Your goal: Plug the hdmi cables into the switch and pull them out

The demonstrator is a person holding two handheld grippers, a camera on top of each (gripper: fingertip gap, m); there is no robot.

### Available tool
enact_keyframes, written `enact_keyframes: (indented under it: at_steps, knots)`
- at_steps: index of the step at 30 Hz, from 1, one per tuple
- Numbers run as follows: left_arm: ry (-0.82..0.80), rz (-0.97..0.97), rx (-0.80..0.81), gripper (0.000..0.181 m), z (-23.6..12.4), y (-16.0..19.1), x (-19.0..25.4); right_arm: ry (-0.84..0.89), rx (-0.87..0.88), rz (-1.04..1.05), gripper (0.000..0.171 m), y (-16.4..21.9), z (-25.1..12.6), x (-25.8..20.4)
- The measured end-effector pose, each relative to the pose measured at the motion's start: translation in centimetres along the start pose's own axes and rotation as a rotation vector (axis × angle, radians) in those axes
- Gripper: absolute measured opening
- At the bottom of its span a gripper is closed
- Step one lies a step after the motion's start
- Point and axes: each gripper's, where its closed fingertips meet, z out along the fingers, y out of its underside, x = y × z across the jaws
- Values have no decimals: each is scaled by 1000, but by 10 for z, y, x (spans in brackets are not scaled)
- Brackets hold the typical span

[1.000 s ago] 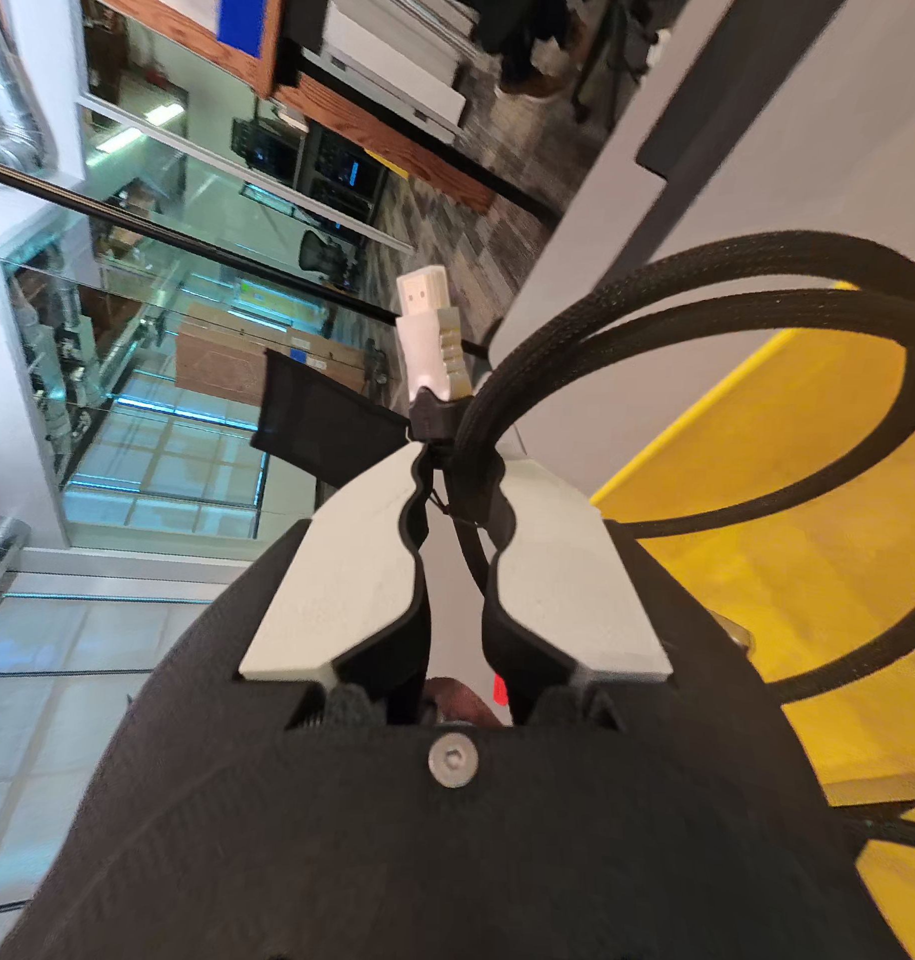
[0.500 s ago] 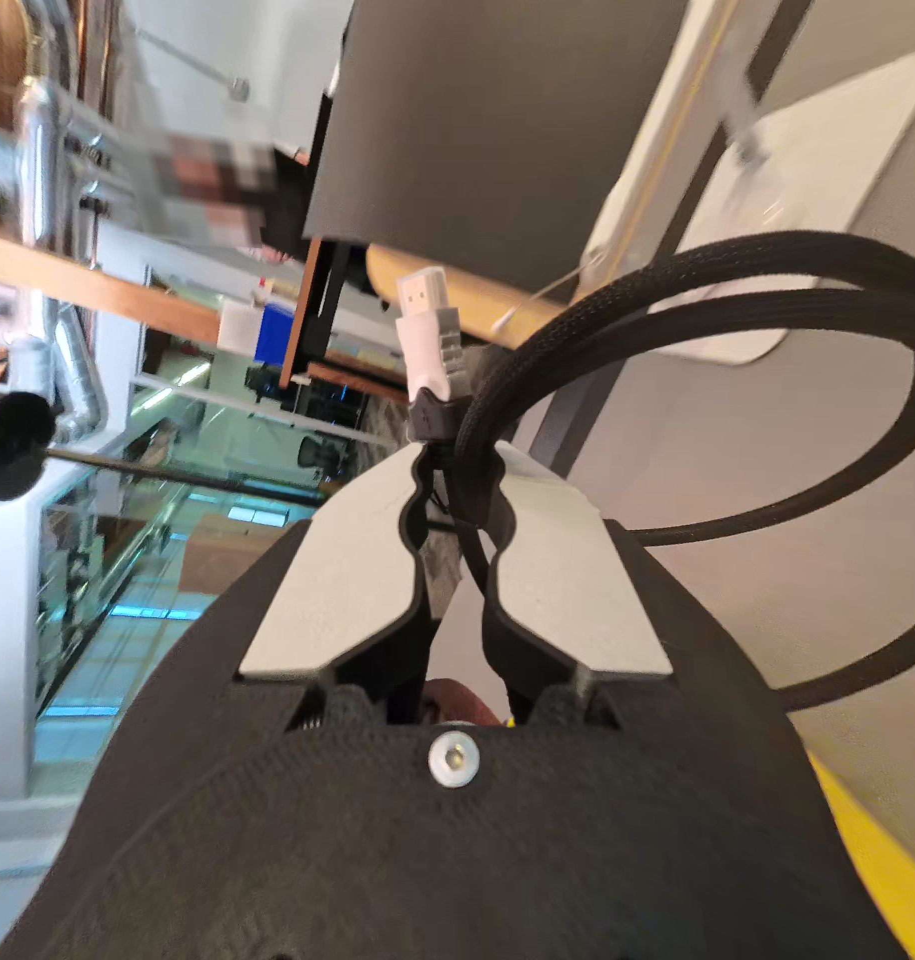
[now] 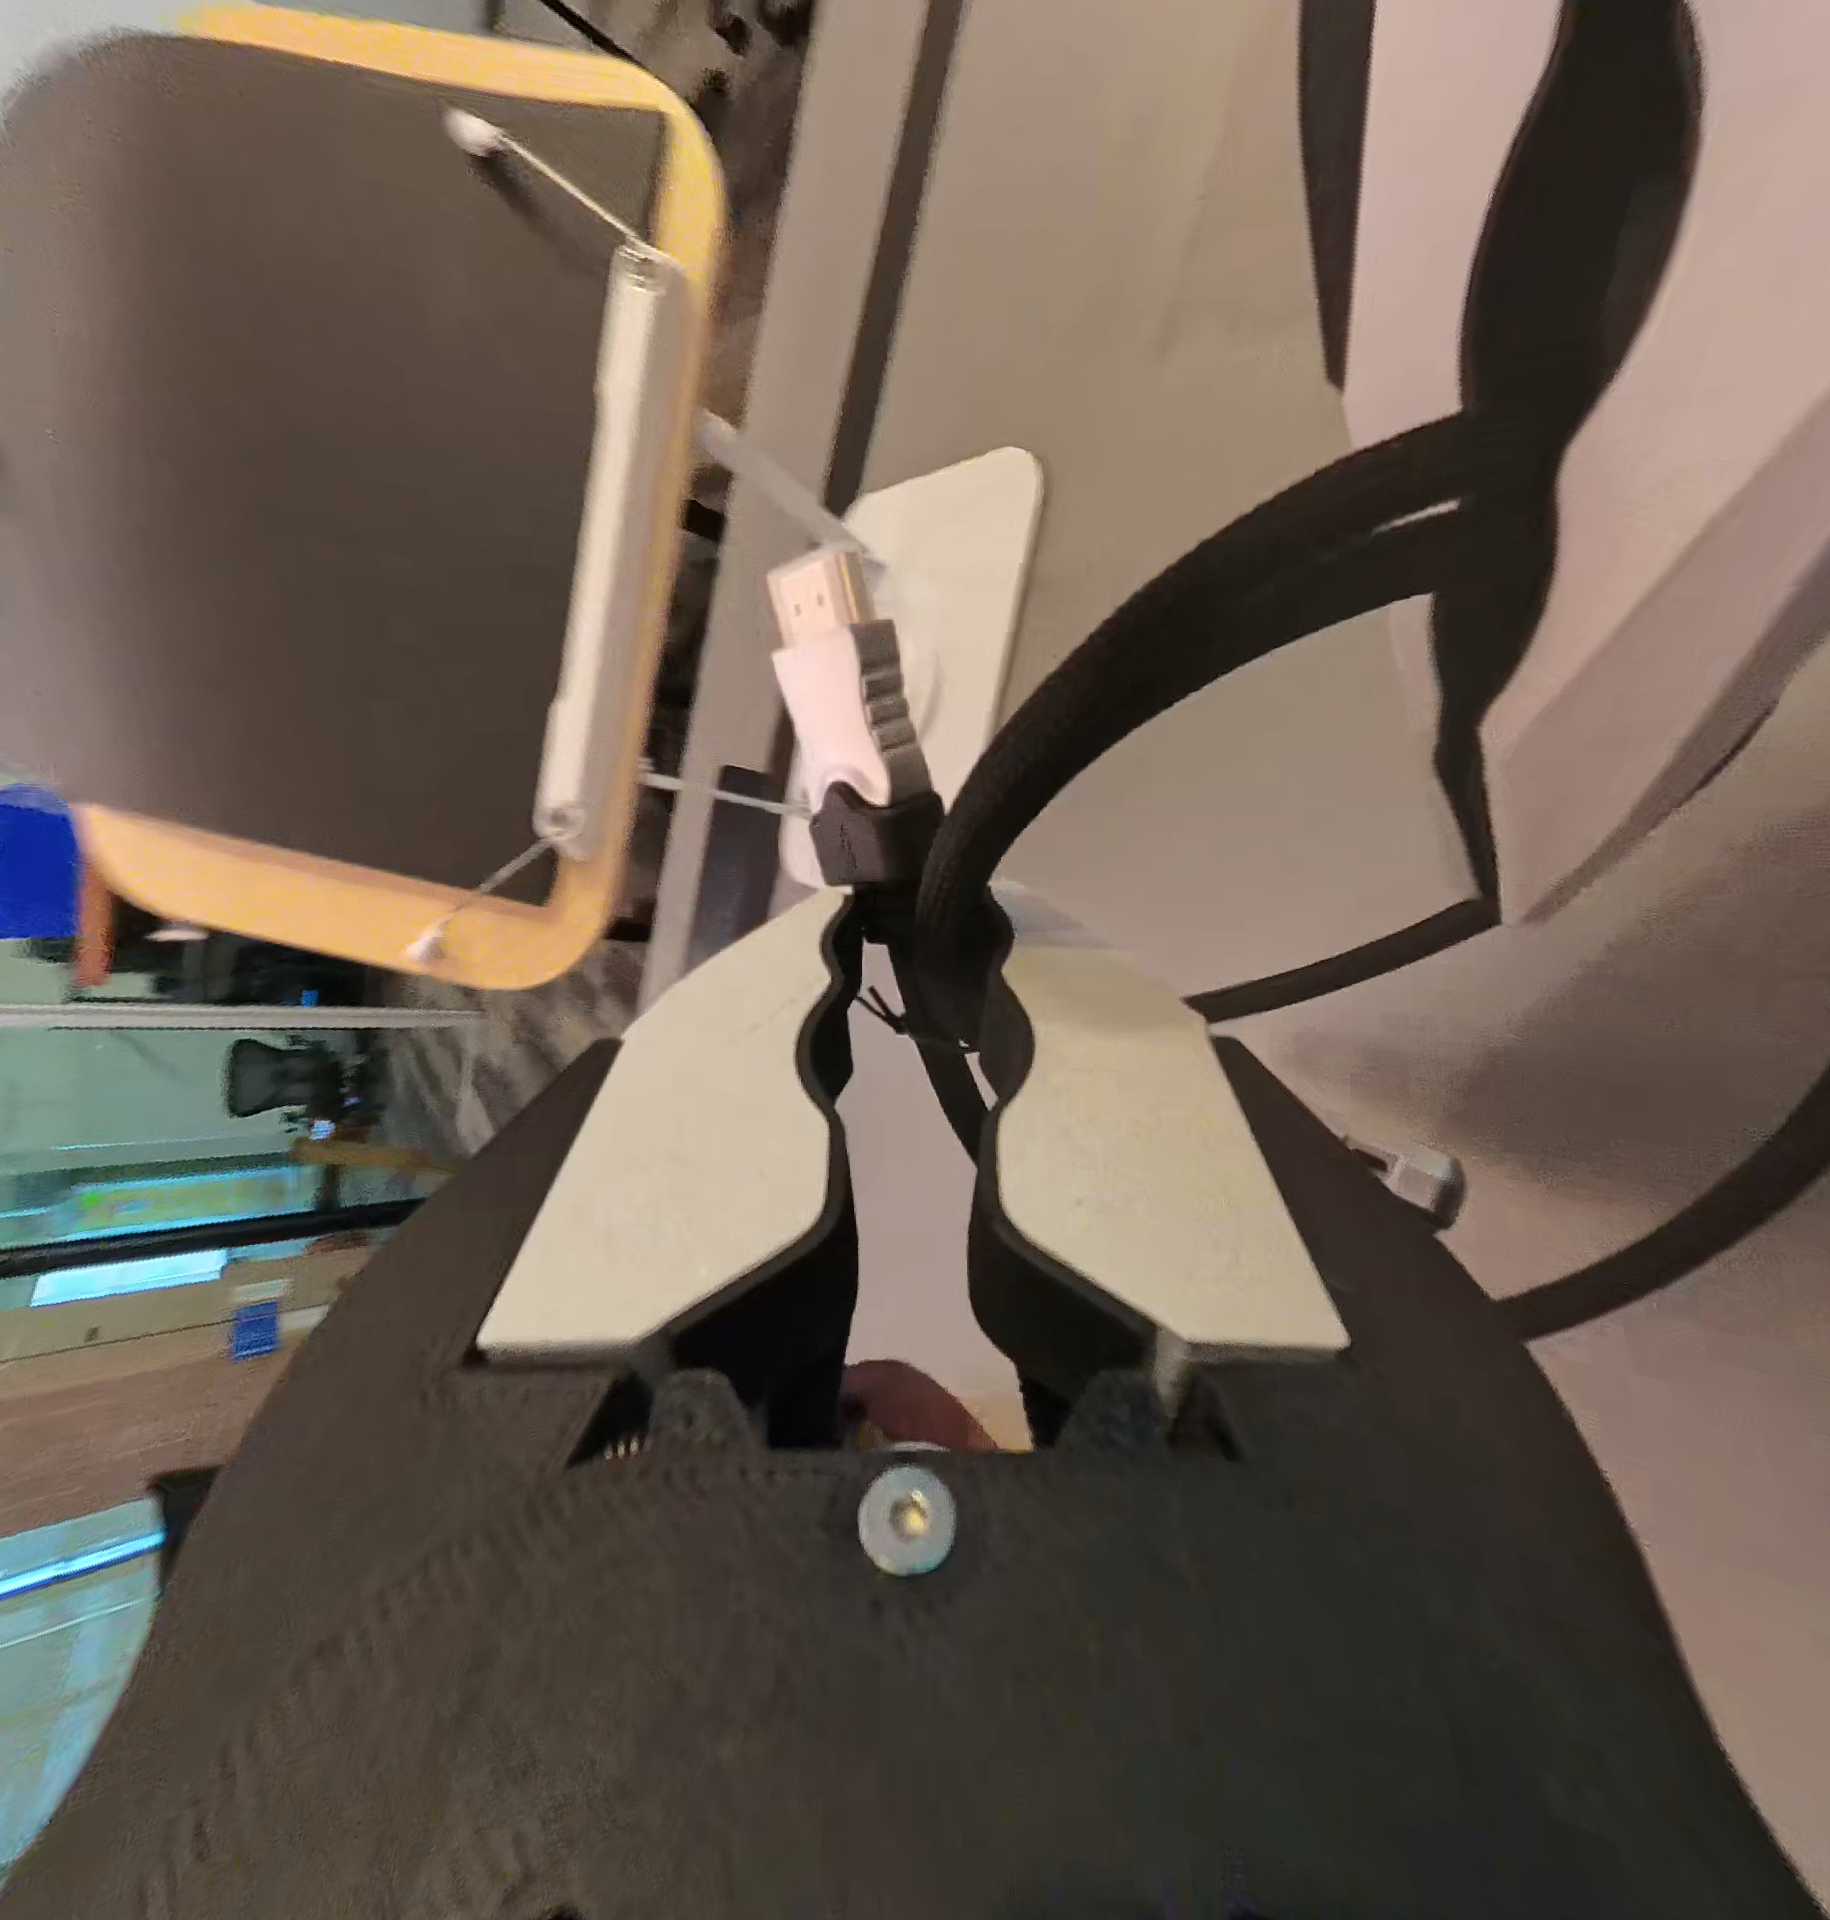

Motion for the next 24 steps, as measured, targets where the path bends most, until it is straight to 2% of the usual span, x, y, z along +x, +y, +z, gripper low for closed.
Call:
enact_keyframes:
  at_steps: [5, 7, 12, 16, 20, 23, 24]
  knots:
    - [177, -43, -12, 23, 32, 6, 35, 15, -30, 95, 0, 31, -2, 21]
    - [251, -84, 25, 35, 30, 1, 45, 37, -39, 123, 0, 40, -6, 29]
    - [200, -143, 66, 38, 4, 6, 25, 130, -131, 171, 0, 70, -15, 55]
    - [169, -156, 18, 38, -16, 30, 21, 246, -205, 154, 2, 85, -23, 75]
    - [173, -192, -27, 38, -29, 52, 31, 428, -296, 91, 19, 95, -39, 97]
    - [207, -209, -49, 38, -30, 61, 52, 480, -325, 82, 35, 98, -45, 100]
    - [212, -201, -63, 38, -30, 64, 59, 500, -328, 78, 35, 98, -48, 101]
